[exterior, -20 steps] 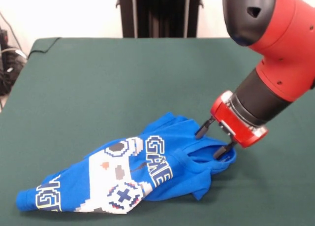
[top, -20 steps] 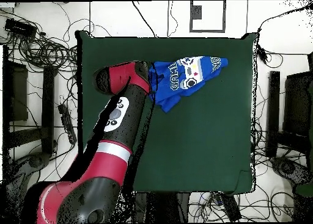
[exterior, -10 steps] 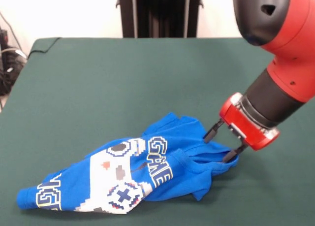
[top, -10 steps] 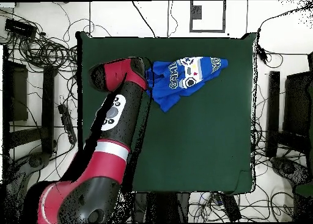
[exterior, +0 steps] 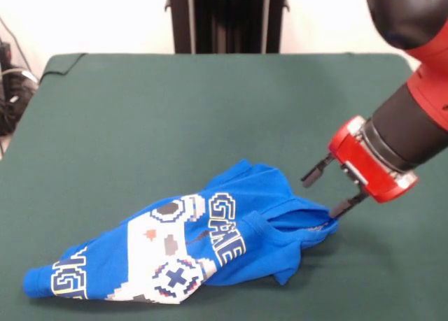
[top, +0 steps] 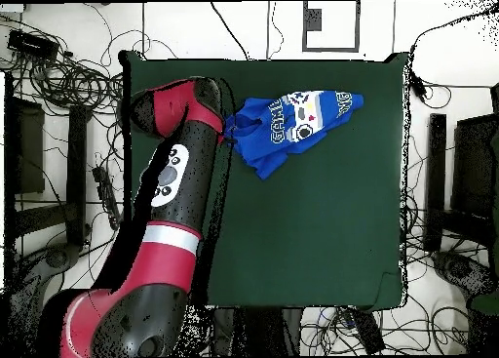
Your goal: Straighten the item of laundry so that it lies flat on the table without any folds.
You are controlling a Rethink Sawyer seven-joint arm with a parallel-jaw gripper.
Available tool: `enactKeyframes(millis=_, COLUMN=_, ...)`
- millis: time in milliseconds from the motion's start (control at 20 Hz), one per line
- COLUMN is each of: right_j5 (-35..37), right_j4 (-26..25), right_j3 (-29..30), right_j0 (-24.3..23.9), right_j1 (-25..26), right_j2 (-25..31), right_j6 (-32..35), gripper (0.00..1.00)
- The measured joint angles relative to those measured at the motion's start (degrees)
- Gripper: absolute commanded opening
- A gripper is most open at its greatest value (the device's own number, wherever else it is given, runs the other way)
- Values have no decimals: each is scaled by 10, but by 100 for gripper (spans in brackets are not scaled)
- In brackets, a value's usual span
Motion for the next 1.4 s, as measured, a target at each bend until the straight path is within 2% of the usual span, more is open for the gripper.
enactKeyframes(millis=350, right_j5=-2, right_j4=0, right_j3=-35, right_j0=-6, right_j1=16, right_j2=0, right_j6=0, gripper=100)
enactKeyframes(millis=700, right_j5=-37, right_j4=0, right_j3=-59, right_j0=-12, right_j1=50, right_j2=0, right_j6=0, gripper=100)
enactKeyframes(millis=1400, right_j5=-36, right_j4=0, right_j3=-85, right_j0=-10, right_j1=65, right_j2=-23, right_j6=9, gripper=100)
